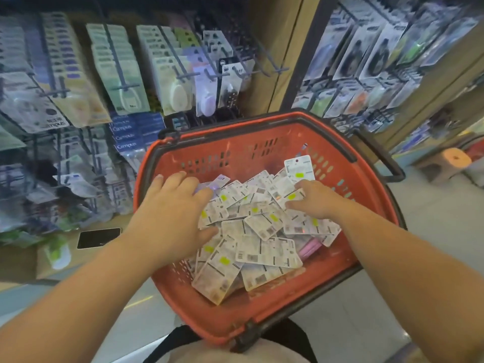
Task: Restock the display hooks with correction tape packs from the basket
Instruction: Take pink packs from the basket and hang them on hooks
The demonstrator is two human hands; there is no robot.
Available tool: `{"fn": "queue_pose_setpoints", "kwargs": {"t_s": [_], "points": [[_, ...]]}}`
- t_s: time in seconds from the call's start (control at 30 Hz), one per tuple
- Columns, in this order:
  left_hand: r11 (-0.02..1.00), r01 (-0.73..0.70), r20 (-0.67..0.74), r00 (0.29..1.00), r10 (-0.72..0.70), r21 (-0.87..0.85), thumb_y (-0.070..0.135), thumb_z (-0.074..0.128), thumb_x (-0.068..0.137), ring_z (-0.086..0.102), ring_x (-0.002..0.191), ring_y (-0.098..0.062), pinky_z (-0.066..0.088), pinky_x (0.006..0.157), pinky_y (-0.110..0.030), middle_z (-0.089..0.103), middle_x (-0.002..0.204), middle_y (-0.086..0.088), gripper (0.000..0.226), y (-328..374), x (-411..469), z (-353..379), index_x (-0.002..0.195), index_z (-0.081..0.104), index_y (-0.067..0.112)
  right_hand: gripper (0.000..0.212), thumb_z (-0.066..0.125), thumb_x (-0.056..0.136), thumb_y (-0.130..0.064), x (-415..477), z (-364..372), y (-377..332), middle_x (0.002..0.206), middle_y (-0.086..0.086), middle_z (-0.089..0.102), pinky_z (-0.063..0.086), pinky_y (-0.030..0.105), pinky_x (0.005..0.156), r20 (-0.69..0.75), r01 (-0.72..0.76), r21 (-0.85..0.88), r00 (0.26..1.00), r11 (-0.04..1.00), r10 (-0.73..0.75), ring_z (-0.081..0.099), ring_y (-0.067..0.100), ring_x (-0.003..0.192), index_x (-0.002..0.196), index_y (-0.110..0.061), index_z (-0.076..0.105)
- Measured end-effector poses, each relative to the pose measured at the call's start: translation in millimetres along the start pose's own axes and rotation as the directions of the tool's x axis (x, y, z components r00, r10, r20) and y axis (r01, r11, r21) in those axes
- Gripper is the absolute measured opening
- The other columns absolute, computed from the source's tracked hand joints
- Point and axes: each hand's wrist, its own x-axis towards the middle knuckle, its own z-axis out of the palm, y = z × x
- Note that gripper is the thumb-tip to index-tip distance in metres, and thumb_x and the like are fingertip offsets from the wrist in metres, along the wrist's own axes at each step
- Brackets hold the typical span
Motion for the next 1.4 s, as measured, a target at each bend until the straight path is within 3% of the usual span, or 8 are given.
{"fn": "queue_pose_setpoints", "kwargs": {"t_s": [0.2, 0.33, 0.5, 0.67, 0.9, 1.07, 1.23, 1.4], "points": [[0.988, 0.115, 0.025, 0.993, -0.113, -0.104, 0.078, 0.052, 0.089, 0.041, 0.142, -0.026, 0.035, 0.119, -0.048, 0.049, 0.149, 0.003, 0.08, 38.2, 31.1, -9.6, 0.153, 0.042, 0.032, 0.092, 0.083, 0.082, -0.047, 42.3, -6.3, 4.4, 0.147, 0.011, 0.053, 0.051, 0.036, 0.095, -0.011, 0.011, 0.089, 1.0, 0.996, -0.01, 0.058, 0.03, 0.123, 0.153, -0.011, 0.037], [0.976, 0.202, 0.074, 0.978, -0.196, -0.081, 0.079, 0.047, 0.091, 0.041, 0.141, -0.025, 0.037, 0.116, -0.044, 0.047, 0.15, 0.005, 0.079, 72.2, 44.7, -6.4, 0.155, 0.037, 0.033, 0.055, 0.087, 0.076, -0.037, 54.2, -4.3, 4.4, 0.102, 0.008, 0.067, 0.052, 0.033, 0.072, -0.007, 0.078, 0.064, 0.997, 0.995, -0.078, 0.067, 0.03, 0.097, 0.114, -0.009, 0.059], [0.924, 0.332, 0.168, 0.938, -0.303, -0.192, 0.078, 0.054, 0.09, 0.04, 0.145, -0.027, 0.042, 0.115, -0.046, 0.041, 0.16, 0.003, 0.088, 93.7, 52.1, 5.3, 0.162, 0.027, 0.035, 0.027, 0.079, 0.084, -0.013, 54.6, -17.1, -11.1, 0.07, 0.01, 0.06, 0.046, 0.04, 0.06, 0.005, 0.152, 0.681, 0.977, 0.717, -0.213, 0.063, 0.038, 0.066, 0.07, -0.006, 0.057], [0.37, 0.369, 0.247, 0.909, -0.335, -0.853, 0.055, 0.082, 0.085, 0.064, 0.124, -0.007, 0.051, 0.107, -0.036, 0.054, 0.153, 0.013, 0.082, 118.4, 70.1, 3.6, 0.155, 0.039, 0.047, 0.011, 0.065, 0.096, -0.004, 8.5, -29.2, -32.1, 0.087, 0.001, 0.076, 0.053, 0.03, 0.056, -0.028, 0.256, 0.852, 0.893, 0.456, -0.448, 0.07, 0.015, 0.07, 0.098, -0.014, 0.069], [-0.1, 0.28, 0.297, 0.881, -0.368, -0.955, 0.007, 0.07, 0.099, 0.073, 0.11, -0.011, 0.058, 0.079, -0.019, 0.073, 0.124, -0.008, 0.033, 133.3, 88.8, 18.2, 0.128, 0.063, 0.021, 0.033, 0.043, 0.107, -0.004, -6.7, -32.7, -28.6, 0.091, 0.001, 0.068, 0.057, 0.024, 0.076, 0.066, 0.233, 0.906, 0.747, 0.353, -0.662, 0.066, 0.013, 0.081, 0.105, -0.02, 0.072], [-0.153, 0.38, 0.405, 0.772, -0.49, -0.912, 0.011, 0.072, 0.094, 0.069, 0.118, -0.03, 0.044, 0.113, -0.051, 0.078, 0.118, -0.002, 0.033, 116.5, 90.4, 38.8, 0.12, 0.069, 0.032, 0.022, 0.053, 0.101, -0.006, 35.7, -31.9, -9.5, 0.099, 0.0, 0.065, 0.05, 0.031, 0.07, -0.114, 0.294, 0.696, 0.946, 0.655, -0.304, 0.061, 0.018, 0.085, 0.108, -0.011, 0.073], [-0.224, 0.408, 0.459, 0.684, -0.567, -0.885, 0.015, 0.074, 0.091, 0.07, 0.113, -0.034, 0.048, 0.109, -0.062, 0.08, 0.112, -0.001, 0.029, 112.2, 88.8, 55.8, 0.111, 0.074, 0.035, 0.038, 0.065, 0.097, -0.02, 76.6, -20.5, 23.9, 0.138, 0.012, 0.061, 0.048, 0.033, 0.098, -0.074, 0.127, 0.222, 0.991, 0.967, -0.113, 0.058, 0.033, 0.125, 0.131, -0.004, 0.063], [-0.21, 0.423, 0.466, 0.705, -0.535, -0.881, 0.008, 0.069, 0.098, 0.069, 0.114, -0.029, 0.048, 0.11, -0.057, 0.079, 0.113, 0.001, 0.029, 112.9, 90.7, 60.6, 0.101, 0.071, 0.037, 0.03, 0.081, 0.085, -0.031, 71.4, -17.6, 16.7, 0.091, 0.008, 0.062, 0.043, 0.026, 0.067, -0.058, 0.116, 0.123, 0.992, 0.986, -0.11, 0.061, 0.023, 0.083, 0.096, -0.008, 0.064]]}}
